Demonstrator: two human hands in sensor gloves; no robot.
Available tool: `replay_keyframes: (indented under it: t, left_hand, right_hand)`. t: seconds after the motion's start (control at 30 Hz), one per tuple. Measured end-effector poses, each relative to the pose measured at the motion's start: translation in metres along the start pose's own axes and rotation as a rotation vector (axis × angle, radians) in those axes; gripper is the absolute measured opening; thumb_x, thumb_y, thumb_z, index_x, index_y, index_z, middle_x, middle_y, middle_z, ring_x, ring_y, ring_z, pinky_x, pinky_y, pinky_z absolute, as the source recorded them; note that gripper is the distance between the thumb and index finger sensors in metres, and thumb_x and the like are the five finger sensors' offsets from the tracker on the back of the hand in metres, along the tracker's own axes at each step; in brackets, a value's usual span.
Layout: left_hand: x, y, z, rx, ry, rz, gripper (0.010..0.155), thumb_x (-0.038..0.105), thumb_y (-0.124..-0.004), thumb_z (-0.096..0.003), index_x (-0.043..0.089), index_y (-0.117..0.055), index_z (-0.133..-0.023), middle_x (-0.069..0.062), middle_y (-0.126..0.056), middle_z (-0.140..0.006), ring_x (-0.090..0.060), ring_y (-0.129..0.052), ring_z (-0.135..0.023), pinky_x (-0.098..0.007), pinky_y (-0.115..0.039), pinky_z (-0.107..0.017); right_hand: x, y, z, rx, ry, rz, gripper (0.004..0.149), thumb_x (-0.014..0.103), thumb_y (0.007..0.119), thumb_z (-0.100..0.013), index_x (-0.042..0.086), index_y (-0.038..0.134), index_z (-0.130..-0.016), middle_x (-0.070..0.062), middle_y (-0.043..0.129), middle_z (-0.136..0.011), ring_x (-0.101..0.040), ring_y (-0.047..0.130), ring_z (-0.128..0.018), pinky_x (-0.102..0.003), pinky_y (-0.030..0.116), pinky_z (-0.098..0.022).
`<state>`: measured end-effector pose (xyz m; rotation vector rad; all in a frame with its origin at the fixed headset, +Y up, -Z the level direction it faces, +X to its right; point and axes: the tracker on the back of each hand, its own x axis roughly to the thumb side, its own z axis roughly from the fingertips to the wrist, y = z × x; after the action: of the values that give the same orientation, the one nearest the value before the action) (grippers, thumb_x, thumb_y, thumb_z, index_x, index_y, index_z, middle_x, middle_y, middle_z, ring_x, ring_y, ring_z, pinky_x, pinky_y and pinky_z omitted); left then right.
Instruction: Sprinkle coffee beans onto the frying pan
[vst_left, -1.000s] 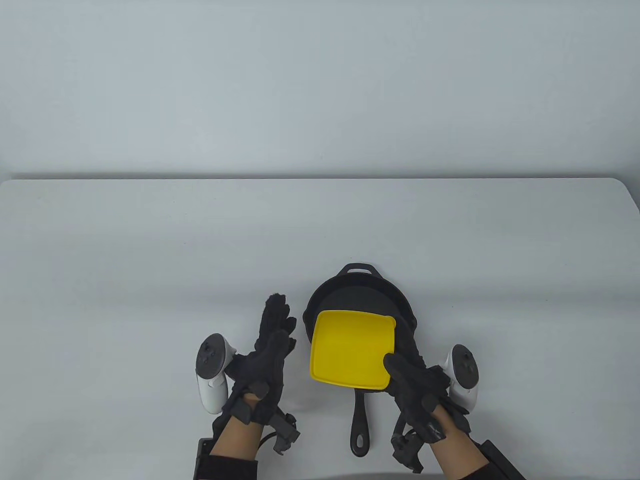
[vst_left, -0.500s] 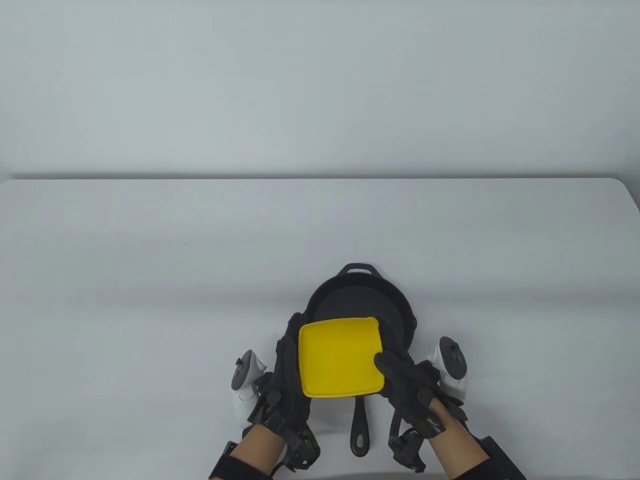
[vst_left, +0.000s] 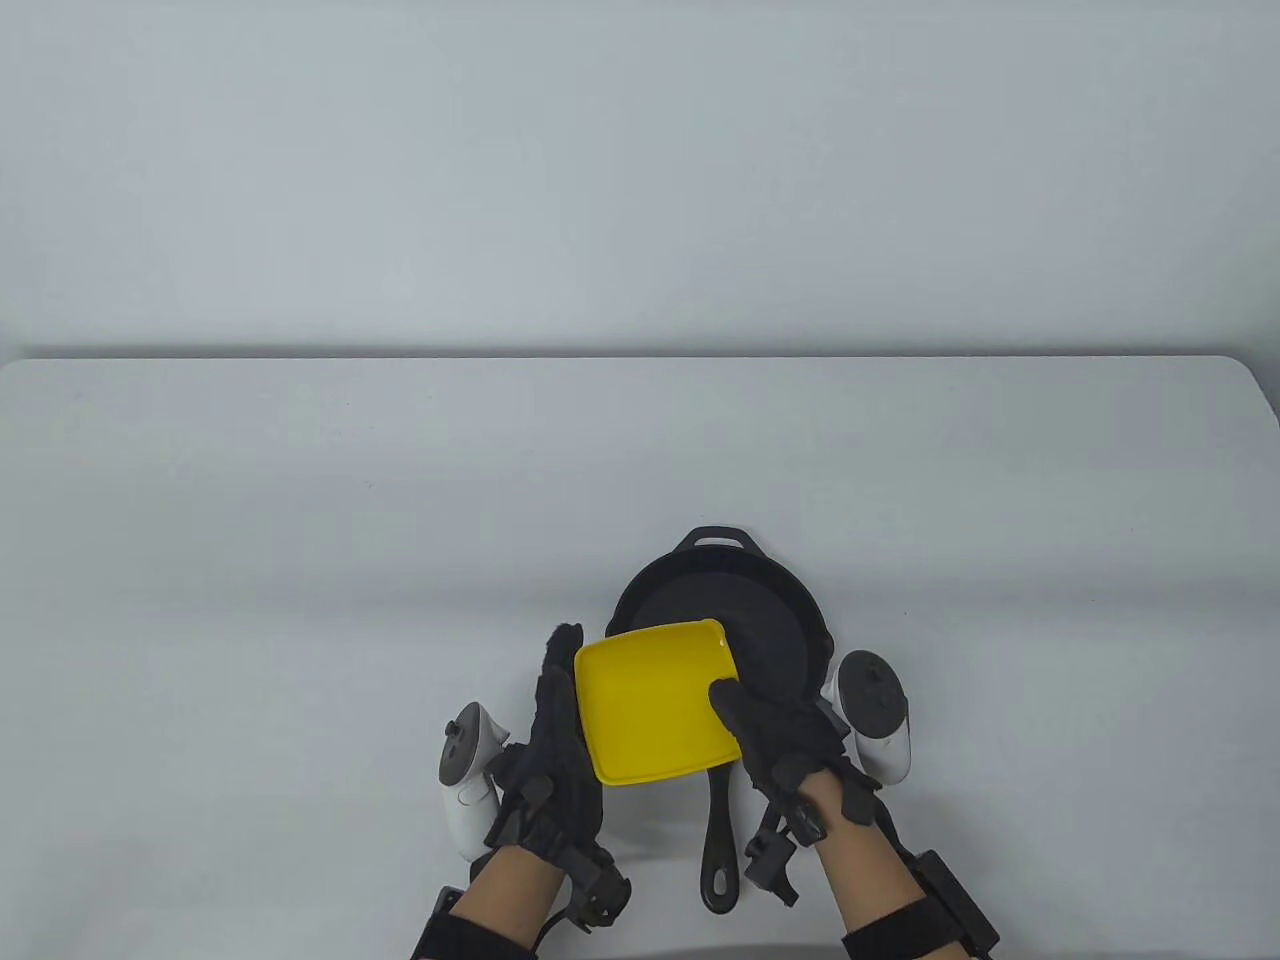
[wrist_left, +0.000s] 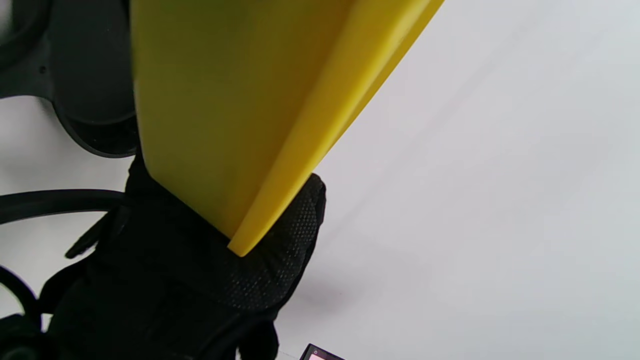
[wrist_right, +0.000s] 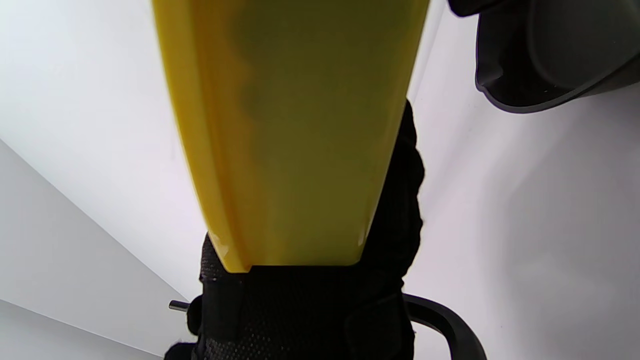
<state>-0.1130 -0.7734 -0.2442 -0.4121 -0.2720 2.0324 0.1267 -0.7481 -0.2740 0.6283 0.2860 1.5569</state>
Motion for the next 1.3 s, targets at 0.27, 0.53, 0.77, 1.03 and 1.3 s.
replay_keyframes:
  t: [0.27, 0.53, 0.77, 1.03, 1.3]
  left_hand:
    - [0.002, -0.002, 0.008, -0.024, 0.008, 0.023, 0.084, 0.083, -0.041, -0.0420, 0.043, -0.011, -0.109, -0.014, -0.029, -0.107, -0.040, -0.064, -0.094, -0.047, -0.071, -0.064]
    - [0.001, -0.003, 0.011, -0.043, 0.043, 0.062, 0.086, 0.085, -0.040, -0.0400, 0.043, -0.007, -0.108, -0.013, -0.033, -0.107, -0.040, -0.067, -0.091, -0.046, -0.071, -0.064]
    - [-0.003, -0.005, 0.013, -0.039, 0.084, 0.077, 0.087, 0.086, -0.042, -0.0413, 0.043, 0.001, -0.104, -0.012, -0.035, -0.106, -0.040, -0.067, -0.090, -0.046, -0.071, -0.064]
    - [-0.003, -0.014, 0.012, -0.048, 0.106, 0.056, 0.086, 0.083, -0.044, -0.0438, 0.043, 0.008, -0.099, -0.011, -0.030, -0.105, -0.040, -0.063, -0.091, -0.045, -0.069, -0.065]
    - [-0.007, -0.008, 0.010, -0.039, 0.132, 0.056, 0.089, 0.086, -0.048, -0.0432, 0.044, 0.007, -0.099, -0.010, -0.031, -0.105, -0.038, -0.065, -0.091, -0.044, -0.070, -0.065]
  right_hand:
    - [0.016, 0.007, 0.006, -0.036, -0.127, 0.068, 0.072, 0.039, 0.050, -0.065, 0.006, 0.003, -0.110, -0.031, 0.000, -0.106, -0.063, 0.015, -0.092, -0.067, 0.041, -0.065]
    - [0.023, 0.009, 0.008, -0.072, -0.208, 0.005, 0.068, 0.036, 0.059, -0.064, 0.013, 0.020, -0.115, -0.031, 0.004, -0.107, -0.065, 0.009, -0.091, -0.070, 0.037, -0.065]
    - [0.011, 0.006, 0.010, -0.100, -0.179, -0.127, 0.045, 0.043, 0.064, -0.064, 0.013, 0.061, -0.099, -0.031, 0.015, -0.109, -0.063, 0.012, -0.092, -0.070, 0.041, -0.064]
    - [-0.002, 0.003, 0.013, -0.143, -0.155, -0.279, 0.043, 0.044, 0.063, -0.064, 0.015, 0.065, -0.096, -0.026, 0.018, -0.112, -0.059, 0.012, -0.095, -0.070, 0.037, -0.064]
    - [-0.012, 0.006, 0.013, -0.151, -0.143, -0.314, 0.043, 0.047, 0.063, -0.064, 0.018, 0.065, -0.096, -0.020, 0.018, -0.115, -0.054, 0.012, -0.099, -0.070, 0.034, -0.065]
